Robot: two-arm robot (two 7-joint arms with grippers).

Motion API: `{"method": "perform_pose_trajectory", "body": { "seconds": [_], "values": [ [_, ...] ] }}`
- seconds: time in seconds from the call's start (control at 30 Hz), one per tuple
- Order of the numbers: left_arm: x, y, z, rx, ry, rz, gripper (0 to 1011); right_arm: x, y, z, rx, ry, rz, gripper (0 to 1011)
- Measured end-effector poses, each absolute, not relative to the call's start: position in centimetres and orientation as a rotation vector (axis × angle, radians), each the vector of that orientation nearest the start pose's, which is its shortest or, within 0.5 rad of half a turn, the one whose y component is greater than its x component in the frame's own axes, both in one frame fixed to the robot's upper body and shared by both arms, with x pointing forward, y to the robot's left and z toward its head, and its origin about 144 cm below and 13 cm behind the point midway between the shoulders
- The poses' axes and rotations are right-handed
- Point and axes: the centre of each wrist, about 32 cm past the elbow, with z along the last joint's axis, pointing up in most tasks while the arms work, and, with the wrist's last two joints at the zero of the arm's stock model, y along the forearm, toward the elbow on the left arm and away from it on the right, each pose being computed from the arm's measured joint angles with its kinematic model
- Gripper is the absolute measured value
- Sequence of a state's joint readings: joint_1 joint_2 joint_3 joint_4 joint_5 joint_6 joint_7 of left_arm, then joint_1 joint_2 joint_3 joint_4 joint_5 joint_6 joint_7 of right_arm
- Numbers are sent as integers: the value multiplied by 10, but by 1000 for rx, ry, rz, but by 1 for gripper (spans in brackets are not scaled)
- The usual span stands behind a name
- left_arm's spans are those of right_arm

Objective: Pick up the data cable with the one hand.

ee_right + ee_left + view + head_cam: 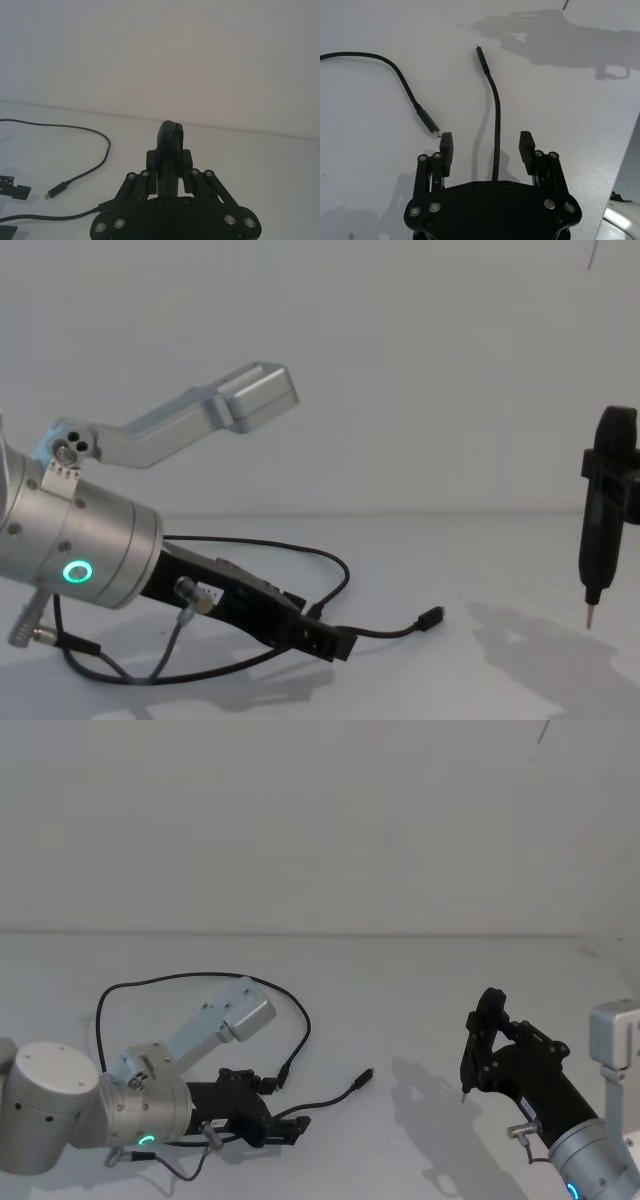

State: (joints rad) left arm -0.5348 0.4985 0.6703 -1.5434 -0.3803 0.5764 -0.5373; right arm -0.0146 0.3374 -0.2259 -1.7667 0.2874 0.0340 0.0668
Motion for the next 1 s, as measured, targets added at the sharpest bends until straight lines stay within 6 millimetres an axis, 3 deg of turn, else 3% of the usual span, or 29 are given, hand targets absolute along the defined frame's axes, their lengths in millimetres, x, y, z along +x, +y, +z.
{"method": "perform_pose_trajectory", "body": {
  "seconds": [0.23, 0.33, 0.77, 0.87, 1.0],
  "values": [
    [541, 197, 1251, 544, 96, 565, 636, 443, -237, 1189, 26, -75, -1229, 279],
    [541, 196, 1251, 546, 96, 565, 494, 443, -237, 1189, 26, -75, -1229, 279],
    [541, 196, 1251, 549, 96, 563, 99, 443, -237, 1189, 26, -75, -1229, 279],
    [542, 196, 1251, 549, 95, 564, 34, 443, -237, 1189, 26, -75, -1229, 279],
    [542, 196, 1251, 550, 95, 563, 32, 443, -237, 1189, 26, -75, -1229, 279]
  ]
}}
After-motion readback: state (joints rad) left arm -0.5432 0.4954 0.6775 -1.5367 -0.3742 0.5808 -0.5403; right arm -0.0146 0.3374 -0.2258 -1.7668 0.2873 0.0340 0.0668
